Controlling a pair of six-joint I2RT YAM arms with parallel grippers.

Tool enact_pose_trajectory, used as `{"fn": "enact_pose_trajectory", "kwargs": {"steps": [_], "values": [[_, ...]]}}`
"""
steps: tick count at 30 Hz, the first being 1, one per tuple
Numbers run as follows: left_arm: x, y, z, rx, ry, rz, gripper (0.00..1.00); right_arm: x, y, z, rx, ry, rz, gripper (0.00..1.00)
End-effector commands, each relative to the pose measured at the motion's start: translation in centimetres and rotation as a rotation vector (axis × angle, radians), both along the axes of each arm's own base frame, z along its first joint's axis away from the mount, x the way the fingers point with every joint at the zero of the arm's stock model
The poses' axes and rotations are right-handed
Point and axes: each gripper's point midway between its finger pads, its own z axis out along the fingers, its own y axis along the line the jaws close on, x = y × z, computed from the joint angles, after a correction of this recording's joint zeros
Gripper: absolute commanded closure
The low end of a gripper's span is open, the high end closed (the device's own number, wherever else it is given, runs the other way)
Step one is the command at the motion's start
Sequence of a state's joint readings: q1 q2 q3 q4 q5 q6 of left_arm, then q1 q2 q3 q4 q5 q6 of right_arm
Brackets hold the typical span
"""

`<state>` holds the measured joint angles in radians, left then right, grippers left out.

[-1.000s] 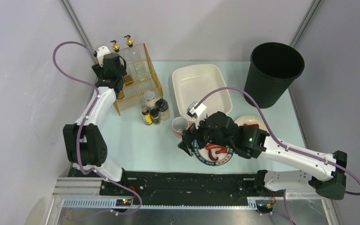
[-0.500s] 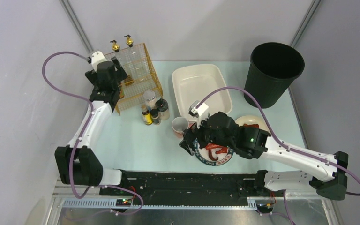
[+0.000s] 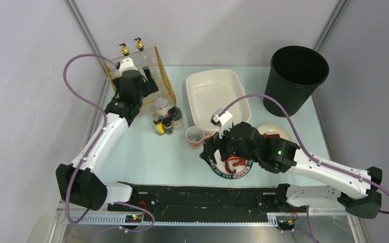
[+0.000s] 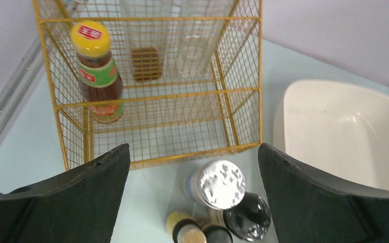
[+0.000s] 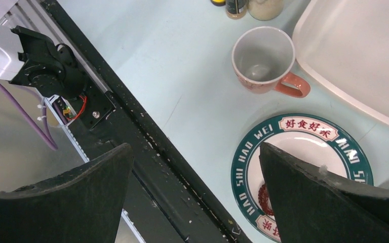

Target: Clear the kitchen counter

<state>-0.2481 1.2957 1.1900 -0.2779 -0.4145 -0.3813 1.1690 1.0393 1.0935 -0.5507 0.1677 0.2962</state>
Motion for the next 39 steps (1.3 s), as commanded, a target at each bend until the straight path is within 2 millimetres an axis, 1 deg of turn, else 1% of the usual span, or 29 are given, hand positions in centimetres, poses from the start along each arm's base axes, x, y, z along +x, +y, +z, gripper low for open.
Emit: {"fn": "enact_pose_trajectory", "kwargs": {"steps": [1,2,3,4,5,7,10,11,12,13,14,15,16,17,24,33,39], "values": [[-0.3,-2.2,1.7,0.019,0.006,-0.061,0.00,0.0,-0.7,0.3,0.007,0.002,-0.032,0.01],[-0.2,-2.6,1.1,0.029,0.027,-0.074,0.00,0.0,-0.8,0.2,0.004,0.003,-0.034,0.00],[-0.2,-3.4,1.1,0.032,0.032,-0.094,0.00,-0.1,-0.9,0.2,0.002,0.005,-0.036,0.01],[0.0,-3.7,0.4,0.045,0.054,-0.104,0.00,0.0,-0.9,0.2,-0.001,0.006,-0.038,0.01],[0.0,-4.3,0.3,0.051,0.061,-0.118,0.00,-0.1,-1.0,0.1,-0.004,0.009,-0.039,0.01],[0.4,-5.1,-0.6,0.066,0.092,-0.137,0.00,-0.1,-1.1,0.0,-0.009,0.009,-0.040,0.01],[1.4,-6.0,-2.3,0.095,0.147,-0.154,0.00,-0.1,-1.2,-0.1,-0.013,0.010,-0.044,0.01],[1.4,-6.2,-2.9,0.105,0.175,-0.162,0.00,-0.1,-1.2,-0.1,-0.014,0.011,-0.043,0.01],[1.9,-6.6,-3.5,0.113,0.196,-0.168,0.00,-0.1,-1.2,-0.2,-0.015,0.010,-0.042,0.01],[2.0,-7.0,-4.8,0.128,0.236,-0.176,0.00,-0.1,-1.2,-0.2,-0.018,0.011,-0.043,0.01],[2.3,-7.1,-4.7,0.136,0.240,-0.174,0.00,-0.1,-1.2,-0.3,-0.021,0.010,-0.043,0.01],[2.4,-7.3,-5.6,0.148,0.264,-0.178,0.00,0.0,-1.2,-0.3,-0.021,0.009,-0.043,0.01],[2.5,-7.4,-5.6,0.153,0.267,-0.176,0.00,0.0,-1.1,-0.4,-0.022,0.007,-0.041,0.01],[2.6,-7.5,-6.2,0.159,0.284,-0.178,0.00,0.0,-1.1,-0.5,-0.023,0.005,-0.040,0.00],[3.0,-7.6,-8.7,0.183,0.348,-0.176,0.00,0.2,-0.8,-0.7,-0.032,-0.001,-0.033,0.00],[2.2,-7.6,-10.8,0.185,0.402,-0.184,0.02,0.4,-0.5,-1.1,-0.042,0.000,-0.037,0.00],[1.7,-7.3,-12.0,0.192,0.428,-0.179,0.02,0.3,0.0,-1.4,-0.042,0.014,-0.028,0.00]]}}
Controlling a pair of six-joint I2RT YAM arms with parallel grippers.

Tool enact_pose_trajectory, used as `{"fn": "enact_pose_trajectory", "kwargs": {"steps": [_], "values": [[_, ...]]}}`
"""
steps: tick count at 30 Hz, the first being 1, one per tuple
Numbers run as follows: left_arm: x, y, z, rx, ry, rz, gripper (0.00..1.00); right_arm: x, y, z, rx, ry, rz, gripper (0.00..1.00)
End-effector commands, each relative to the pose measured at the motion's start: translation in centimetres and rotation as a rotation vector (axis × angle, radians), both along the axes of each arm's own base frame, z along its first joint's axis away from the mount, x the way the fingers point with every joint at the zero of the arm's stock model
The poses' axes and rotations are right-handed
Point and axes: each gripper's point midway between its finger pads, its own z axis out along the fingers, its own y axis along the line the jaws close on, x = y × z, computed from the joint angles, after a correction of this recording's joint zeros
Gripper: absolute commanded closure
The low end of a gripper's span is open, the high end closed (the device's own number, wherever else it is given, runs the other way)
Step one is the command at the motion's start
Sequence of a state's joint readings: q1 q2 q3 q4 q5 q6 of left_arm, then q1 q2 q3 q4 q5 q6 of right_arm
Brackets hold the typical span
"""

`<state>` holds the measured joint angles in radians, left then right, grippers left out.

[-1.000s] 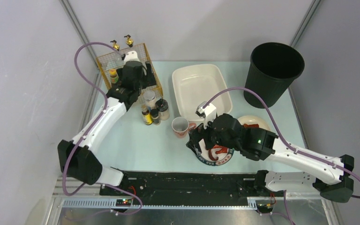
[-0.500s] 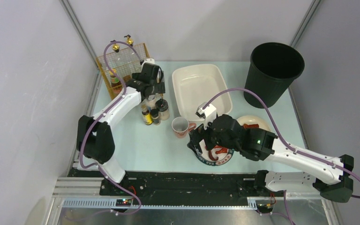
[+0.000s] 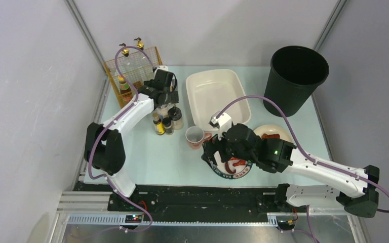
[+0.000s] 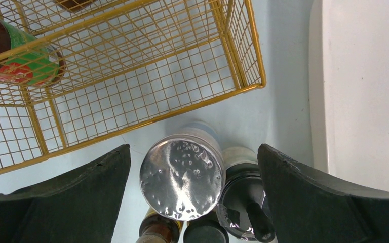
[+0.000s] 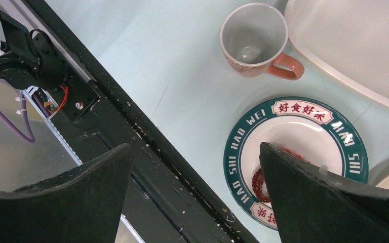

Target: Clear the kitchen counter

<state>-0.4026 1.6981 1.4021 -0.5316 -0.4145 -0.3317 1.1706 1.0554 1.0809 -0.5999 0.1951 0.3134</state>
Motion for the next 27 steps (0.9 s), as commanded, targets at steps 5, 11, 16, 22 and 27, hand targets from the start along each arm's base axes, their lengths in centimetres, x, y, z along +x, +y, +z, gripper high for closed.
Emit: {"fn": "enact_pose_trajectory", "kwargs": {"steps": [5,11,16,22,27], "values": [[-0.4,0.0,-1.0,0.010,0.019,-0.005,0.08,0.2,0.8,0.6,0.032,-0.013,0.002,0.00],[-0.6,-0.1,-1.5,0.009,0.031,-0.009,0.19,0.1,0.8,0.6,0.032,-0.009,0.001,0.00],[-0.6,-0.2,-1.1,-0.004,0.025,-0.013,0.42,0.0,0.8,0.5,0.032,-0.005,0.001,0.00],[-0.8,0.1,1.0,-0.006,-0.018,-0.017,0.91,0.0,0.8,0.4,0.032,-0.008,0.001,0.00],[-1.0,0.2,5.2,-0.028,-0.094,-0.025,1.00,0.0,0.9,0.5,0.035,-0.008,0.001,0.00]]}}
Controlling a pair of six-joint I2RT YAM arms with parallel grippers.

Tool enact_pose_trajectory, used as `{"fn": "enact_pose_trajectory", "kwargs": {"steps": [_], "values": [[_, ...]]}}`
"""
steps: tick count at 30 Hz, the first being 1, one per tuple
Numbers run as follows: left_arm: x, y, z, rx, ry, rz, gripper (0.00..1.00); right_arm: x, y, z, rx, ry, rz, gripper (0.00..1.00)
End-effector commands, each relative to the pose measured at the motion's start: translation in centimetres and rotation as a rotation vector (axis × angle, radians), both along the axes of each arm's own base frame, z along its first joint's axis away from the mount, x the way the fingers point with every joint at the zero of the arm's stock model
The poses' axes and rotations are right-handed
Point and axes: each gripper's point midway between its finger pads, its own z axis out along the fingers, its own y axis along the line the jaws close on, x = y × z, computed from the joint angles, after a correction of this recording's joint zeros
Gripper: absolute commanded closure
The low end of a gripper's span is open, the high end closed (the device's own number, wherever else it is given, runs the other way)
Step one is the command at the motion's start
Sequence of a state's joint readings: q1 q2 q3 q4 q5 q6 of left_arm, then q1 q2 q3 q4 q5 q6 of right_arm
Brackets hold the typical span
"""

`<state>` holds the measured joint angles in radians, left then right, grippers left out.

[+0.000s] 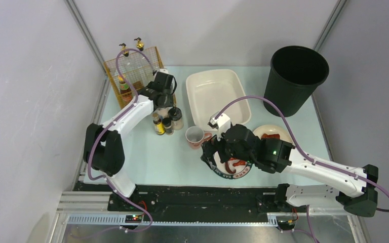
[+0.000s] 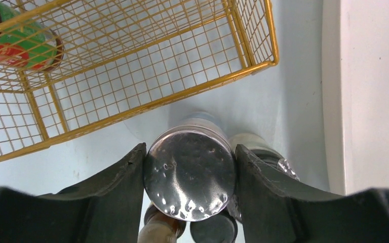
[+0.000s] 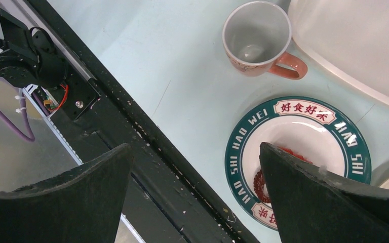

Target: Clear the kitchen counter

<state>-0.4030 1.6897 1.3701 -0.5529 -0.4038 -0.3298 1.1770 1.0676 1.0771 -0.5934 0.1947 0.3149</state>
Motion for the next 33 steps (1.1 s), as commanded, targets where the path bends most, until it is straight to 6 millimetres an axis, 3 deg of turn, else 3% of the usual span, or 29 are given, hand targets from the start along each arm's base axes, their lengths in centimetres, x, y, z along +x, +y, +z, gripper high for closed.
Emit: {"fn": "enact_pose_trajectory", "kwargs": {"steps": [1,7,13,18,25,33], "values": [[0.1,0.0,7.0,-0.040,-0.149,-0.019,1.00,0.1,0.6,0.9,0.043,-0.013,-0.005,0.00],[-0.3,0.2,13.0,-0.078,-0.252,-0.030,1.00,0.2,0.8,0.8,0.045,-0.014,-0.005,0.00],[-0.5,0.8,17.6,-0.107,-0.340,-0.004,1.00,0.1,1.2,0.8,0.048,-0.014,0.012,0.00],[0.8,1.8,19.6,-0.147,-0.373,0.020,1.00,0.1,1.3,0.9,0.053,-0.016,0.017,0.00],[2.8,4.7,23.1,-0.117,-0.461,0.115,1.00,0.0,1.2,0.9,0.048,-0.020,0.021,0.00],[4.5,7.6,25.6,-0.080,-0.528,0.215,1.00,0.1,1.8,0.7,0.045,-0.028,0.041,0.00]]}}
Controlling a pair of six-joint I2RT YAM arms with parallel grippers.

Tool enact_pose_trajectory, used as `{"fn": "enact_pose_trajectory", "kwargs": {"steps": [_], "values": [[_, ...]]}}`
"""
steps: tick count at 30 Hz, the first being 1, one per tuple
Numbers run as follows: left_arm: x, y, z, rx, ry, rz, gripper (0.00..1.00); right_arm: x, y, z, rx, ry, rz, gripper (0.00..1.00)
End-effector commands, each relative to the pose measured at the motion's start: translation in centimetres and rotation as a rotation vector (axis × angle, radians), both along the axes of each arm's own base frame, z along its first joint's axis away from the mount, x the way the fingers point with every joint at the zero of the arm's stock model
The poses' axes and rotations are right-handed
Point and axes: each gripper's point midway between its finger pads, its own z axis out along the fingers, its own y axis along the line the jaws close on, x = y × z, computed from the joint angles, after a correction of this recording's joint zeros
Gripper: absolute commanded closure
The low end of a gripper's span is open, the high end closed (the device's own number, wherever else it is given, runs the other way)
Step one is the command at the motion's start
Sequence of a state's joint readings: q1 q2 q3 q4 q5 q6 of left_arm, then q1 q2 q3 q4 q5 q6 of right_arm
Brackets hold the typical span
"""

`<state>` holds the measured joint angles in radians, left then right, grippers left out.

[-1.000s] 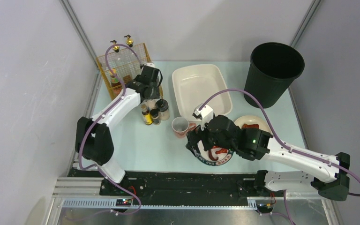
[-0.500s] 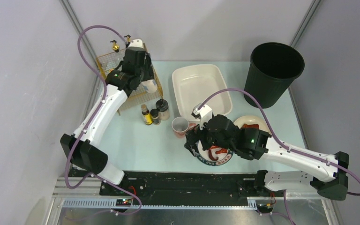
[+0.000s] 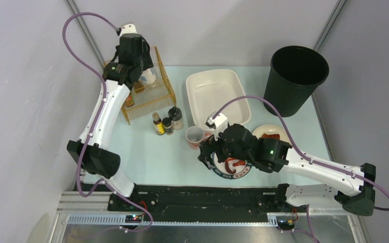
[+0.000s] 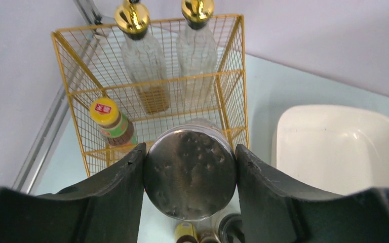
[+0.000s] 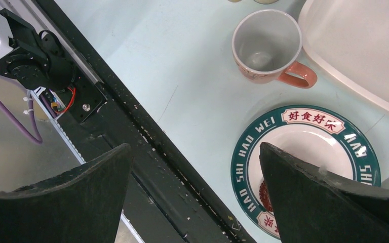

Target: Clear the kitchen counter

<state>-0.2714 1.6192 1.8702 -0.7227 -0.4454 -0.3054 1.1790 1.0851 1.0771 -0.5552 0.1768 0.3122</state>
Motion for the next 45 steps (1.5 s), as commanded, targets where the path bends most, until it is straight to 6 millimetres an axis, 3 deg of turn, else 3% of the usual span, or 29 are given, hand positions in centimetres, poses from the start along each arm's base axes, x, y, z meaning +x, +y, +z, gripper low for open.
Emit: {"fn": "enact_pose_trajectory", "kwargs": {"steps": [1,8,16,25,38,40,45], "values": [[1.3,2.0,5.0,0.008,-0.143,0.078,1.00,0.2,0.9,0.6,0.027,-0.029,0.024,0.00],[3.3,3.9,4.9,0.018,-0.146,0.138,1.00,0.4,1.0,0.5,0.019,-0.040,0.024,0.00],[5.5,4.8,2.0,0.047,-0.090,0.179,1.00,0.6,0.8,0.2,0.012,-0.051,0.023,0.00],[8.5,5.7,-4.2,0.065,0.026,0.210,1.00,0.9,0.5,-0.6,0.005,-0.047,0.017,0.00],[9.9,6.0,-11.3,0.066,0.157,0.229,1.00,1.2,0.4,-1.2,0.011,-0.026,0.006,0.00],[9.9,6.1,-12.1,0.068,0.172,0.239,0.89,1.2,0.4,-1.2,0.011,-0.026,0.006,0.00],[9.9,6.5,-13.4,0.071,0.199,0.246,0.78,1.2,0.2,-1.2,0.007,-0.025,-0.001,0.00]]}}
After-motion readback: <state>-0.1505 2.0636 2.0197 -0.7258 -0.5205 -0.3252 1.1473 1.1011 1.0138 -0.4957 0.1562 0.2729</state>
